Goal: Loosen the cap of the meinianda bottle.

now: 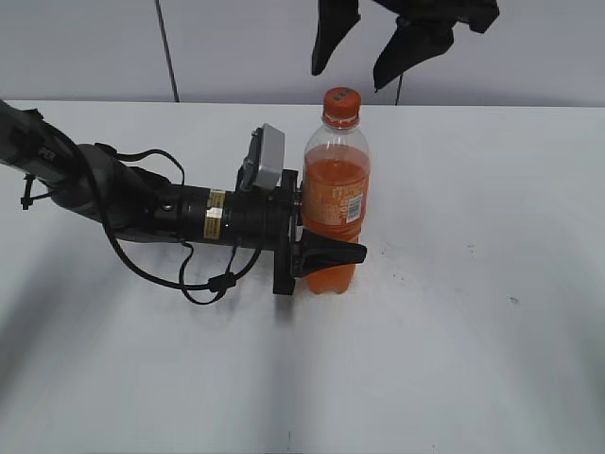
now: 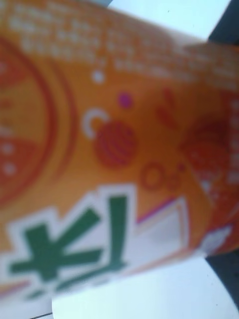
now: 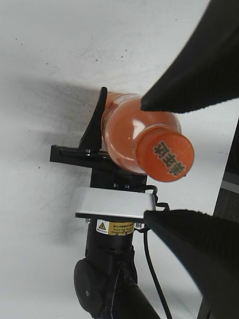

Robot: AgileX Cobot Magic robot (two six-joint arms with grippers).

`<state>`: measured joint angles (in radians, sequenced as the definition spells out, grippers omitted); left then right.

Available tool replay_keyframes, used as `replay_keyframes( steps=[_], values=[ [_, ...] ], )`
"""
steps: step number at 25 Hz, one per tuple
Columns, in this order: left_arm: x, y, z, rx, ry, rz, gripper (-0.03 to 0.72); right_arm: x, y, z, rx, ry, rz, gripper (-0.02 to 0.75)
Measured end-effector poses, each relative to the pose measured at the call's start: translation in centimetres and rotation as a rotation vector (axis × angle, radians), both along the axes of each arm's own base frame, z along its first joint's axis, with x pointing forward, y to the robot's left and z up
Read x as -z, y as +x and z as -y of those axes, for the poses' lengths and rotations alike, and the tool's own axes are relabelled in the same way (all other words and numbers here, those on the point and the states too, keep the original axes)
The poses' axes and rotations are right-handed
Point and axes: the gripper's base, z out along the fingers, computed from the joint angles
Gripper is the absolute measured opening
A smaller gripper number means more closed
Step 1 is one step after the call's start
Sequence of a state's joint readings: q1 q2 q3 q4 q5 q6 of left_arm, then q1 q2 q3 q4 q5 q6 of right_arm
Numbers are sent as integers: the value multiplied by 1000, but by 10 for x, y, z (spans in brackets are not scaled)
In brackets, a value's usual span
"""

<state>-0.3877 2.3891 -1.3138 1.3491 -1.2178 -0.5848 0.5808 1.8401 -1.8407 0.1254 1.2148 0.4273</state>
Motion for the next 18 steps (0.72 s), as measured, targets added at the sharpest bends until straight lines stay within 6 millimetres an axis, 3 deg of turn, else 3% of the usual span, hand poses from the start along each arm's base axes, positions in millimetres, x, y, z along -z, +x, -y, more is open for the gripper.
replay_keyframes(
  steps=[8,13,18],
  values=[
    [0,0,0,1,0,0,392,22,4,-7,-5,-20,-61,460],
    [0,0,0,2,0,0,392,24,4,-7,-5,-23,-67,459],
    [0,0,0,2,0,0,392,24,4,-7,-5,-23,-67,375]
  ],
)
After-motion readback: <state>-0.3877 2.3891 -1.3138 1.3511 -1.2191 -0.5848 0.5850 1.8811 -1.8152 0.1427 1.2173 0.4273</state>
